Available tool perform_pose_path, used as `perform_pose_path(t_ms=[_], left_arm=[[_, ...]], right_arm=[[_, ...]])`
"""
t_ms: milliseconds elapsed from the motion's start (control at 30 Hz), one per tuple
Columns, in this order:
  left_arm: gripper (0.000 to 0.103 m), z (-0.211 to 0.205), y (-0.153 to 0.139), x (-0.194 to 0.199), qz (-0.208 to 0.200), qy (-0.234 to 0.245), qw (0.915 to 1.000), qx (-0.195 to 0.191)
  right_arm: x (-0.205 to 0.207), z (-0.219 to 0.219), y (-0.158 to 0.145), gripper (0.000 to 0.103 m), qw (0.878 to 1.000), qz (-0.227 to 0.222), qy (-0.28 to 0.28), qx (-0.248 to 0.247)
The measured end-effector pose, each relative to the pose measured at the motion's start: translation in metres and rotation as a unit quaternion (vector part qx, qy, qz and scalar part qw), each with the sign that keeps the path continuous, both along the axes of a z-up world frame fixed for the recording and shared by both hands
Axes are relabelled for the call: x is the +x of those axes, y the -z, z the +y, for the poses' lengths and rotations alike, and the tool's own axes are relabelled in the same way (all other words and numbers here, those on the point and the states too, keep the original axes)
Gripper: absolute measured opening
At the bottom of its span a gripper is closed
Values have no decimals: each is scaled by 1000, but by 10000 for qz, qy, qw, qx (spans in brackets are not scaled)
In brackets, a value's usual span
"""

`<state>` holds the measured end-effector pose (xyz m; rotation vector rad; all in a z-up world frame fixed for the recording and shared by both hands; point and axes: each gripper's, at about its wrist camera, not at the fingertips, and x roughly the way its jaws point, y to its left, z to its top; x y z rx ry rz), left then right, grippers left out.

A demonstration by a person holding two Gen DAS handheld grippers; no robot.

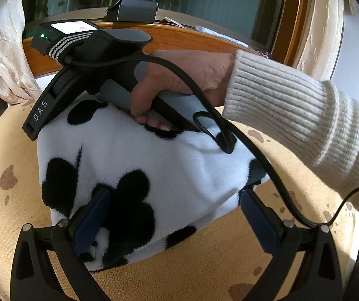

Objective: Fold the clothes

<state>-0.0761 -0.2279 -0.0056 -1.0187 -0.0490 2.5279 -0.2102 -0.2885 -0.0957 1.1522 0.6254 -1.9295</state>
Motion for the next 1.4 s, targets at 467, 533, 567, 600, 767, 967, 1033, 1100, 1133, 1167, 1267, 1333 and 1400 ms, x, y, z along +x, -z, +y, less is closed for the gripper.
perform_pose_path(t_ms=[467, 533, 567, 600, 767, 967, 1033, 1100, 1133, 1167, 1267, 1333, 1400], left_arm=[[102, 2, 2, -8, 8, -29, 9999, -148], [102, 1, 3, -8, 11, -29, 9999, -165], [102, 1, 3, -9, 12, -30, 9999, -167], [102, 0, 3, -9, 12, -36, 9999, -163], [102, -1, 4, -12, 27, -57, 9998, -175], [102, -2, 3, -13, 62, -37, 9999, -133], [103, -8, 1, -9, 88, -7, 9999, 94], [103, -15, -5, 4, 58, 28, 9989, 470], [103, -26, -10, 5, 51, -13, 9970, 776], [103, -40, -16, 5, 48, -117, 9935, 1133], [103, -81, -28, 1, -9, -441, 9759, 2137], [103, -112, -29, -8, -129, -906, 9640, 2498], [103, -135, -29, -21, -244, -1261, 9569, 2606]], right_arm=[[43, 54, -74, 102, 9900, 1116, 60, -858], [39, 56, -64, 102, 9929, 984, 149, -653], [36, 55, -55, 102, 9946, 869, 213, -520], [32, 54, -44, 102, 9961, 709, 293, -440], [20, 51, -22, 102, 9979, 284, 436, -382], [13, 53, -14, 102, 9978, 37, 504, -438], [18, 54, -16, 102, 9973, 184, 524, -486], [24, 55, -21, 102, 9964, 401, 529, -527], [31, 60, -30, 102, 9947, 616, 515, -637], [37, 67, -39, 102, 9927, 738, 518, -803], [55, 103, -71, 102, 9813, 1005, 593, -1533], [63, 132, -87, 102, 9718, 1154, 794, -1897], [65, 160, -90, 102, 9645, 1118, 1108, -2119]])
